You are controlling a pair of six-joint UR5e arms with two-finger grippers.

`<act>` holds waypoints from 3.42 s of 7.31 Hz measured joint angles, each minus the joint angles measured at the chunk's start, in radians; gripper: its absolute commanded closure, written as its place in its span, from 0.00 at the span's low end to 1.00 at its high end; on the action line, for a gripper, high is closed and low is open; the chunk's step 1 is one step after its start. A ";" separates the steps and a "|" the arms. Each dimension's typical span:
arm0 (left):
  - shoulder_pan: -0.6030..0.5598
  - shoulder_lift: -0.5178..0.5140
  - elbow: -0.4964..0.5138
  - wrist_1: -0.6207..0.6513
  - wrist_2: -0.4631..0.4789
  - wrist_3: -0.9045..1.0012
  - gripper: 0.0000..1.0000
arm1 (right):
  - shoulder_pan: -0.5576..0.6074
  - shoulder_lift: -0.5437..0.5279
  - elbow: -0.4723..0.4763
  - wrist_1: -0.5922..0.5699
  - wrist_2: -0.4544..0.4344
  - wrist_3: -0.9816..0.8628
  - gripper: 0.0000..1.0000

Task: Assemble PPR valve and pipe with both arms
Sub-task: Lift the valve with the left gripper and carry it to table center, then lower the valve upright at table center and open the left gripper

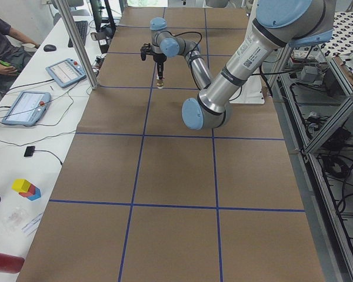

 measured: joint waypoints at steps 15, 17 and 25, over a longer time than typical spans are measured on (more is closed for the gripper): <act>0.073 -0.186 0.397 -0.176 0.024 -0.020 1.00 | 0.000 -0.008 0.000 0.000 0.004 -0.008 0.00; 0.073 -0.184 0.397 -0.175 0.024 -0.019 1.00 | 0.000 -0.008 0.000 0.000 0.004 -0.008 0.00; 0.065 -0.173 0.353 -0.169 0.021 -0.014 0.01 | -0.026 -0.001 0.000 0.011 0.000 0.011 0.00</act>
